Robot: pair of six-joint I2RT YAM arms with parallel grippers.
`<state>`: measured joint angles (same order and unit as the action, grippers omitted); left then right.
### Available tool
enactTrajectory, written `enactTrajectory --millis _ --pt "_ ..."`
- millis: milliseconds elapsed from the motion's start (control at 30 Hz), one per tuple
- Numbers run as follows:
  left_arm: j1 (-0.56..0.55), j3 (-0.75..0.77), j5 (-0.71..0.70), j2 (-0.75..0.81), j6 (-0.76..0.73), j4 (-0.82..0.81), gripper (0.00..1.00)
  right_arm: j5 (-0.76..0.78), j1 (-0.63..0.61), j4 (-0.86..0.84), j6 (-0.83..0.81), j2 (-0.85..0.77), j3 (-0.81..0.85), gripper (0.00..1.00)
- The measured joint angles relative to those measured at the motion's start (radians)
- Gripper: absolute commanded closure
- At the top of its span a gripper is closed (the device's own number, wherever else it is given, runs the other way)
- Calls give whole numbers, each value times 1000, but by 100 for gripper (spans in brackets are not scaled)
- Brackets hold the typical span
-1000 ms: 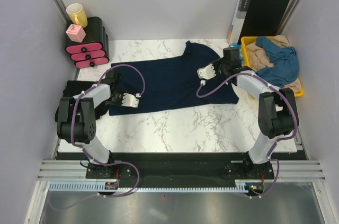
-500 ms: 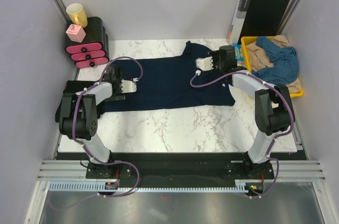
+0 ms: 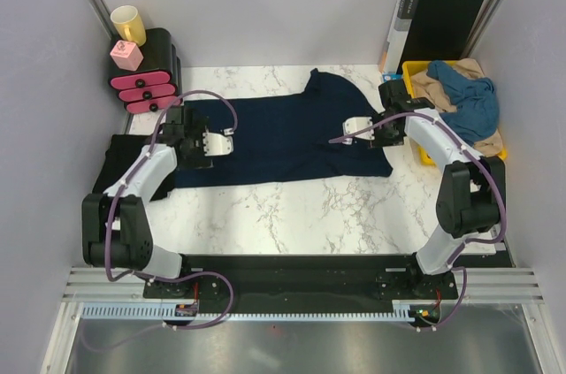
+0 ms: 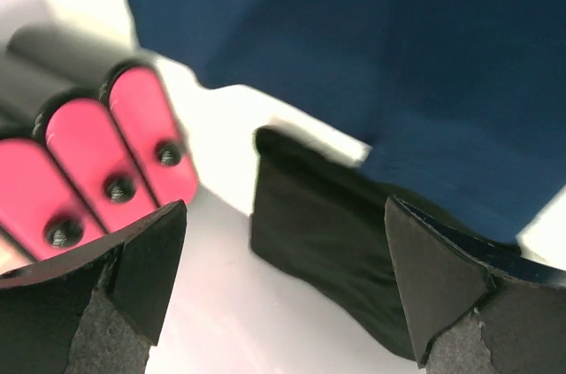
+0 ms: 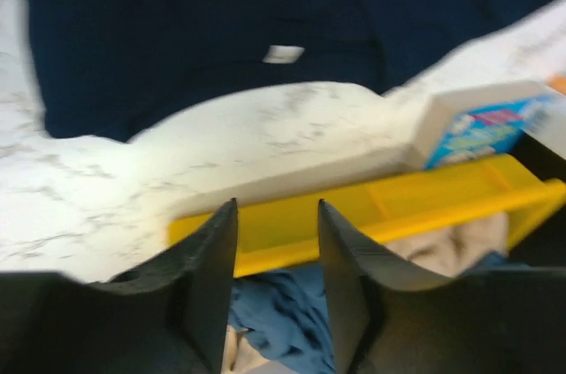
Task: Fold and stack the t-shirts
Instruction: Fold the flattened tshirt in 1/3 of the way
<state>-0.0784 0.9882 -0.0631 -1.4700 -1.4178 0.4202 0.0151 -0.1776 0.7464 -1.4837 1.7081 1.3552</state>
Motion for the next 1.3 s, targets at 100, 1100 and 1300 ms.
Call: enactTrajectory --millis 100,1100,1300 --pt "-3 -30 60 52 -53 69 1 -29 -1 96 4 0 -20 83" --pt "-42 -56 117 -153 -154 254 98 -173 -68 247 145 245 39 96" --pt "-42 -26 91 -198 -155 258 98 -155 -67 227 168 274 39 97"
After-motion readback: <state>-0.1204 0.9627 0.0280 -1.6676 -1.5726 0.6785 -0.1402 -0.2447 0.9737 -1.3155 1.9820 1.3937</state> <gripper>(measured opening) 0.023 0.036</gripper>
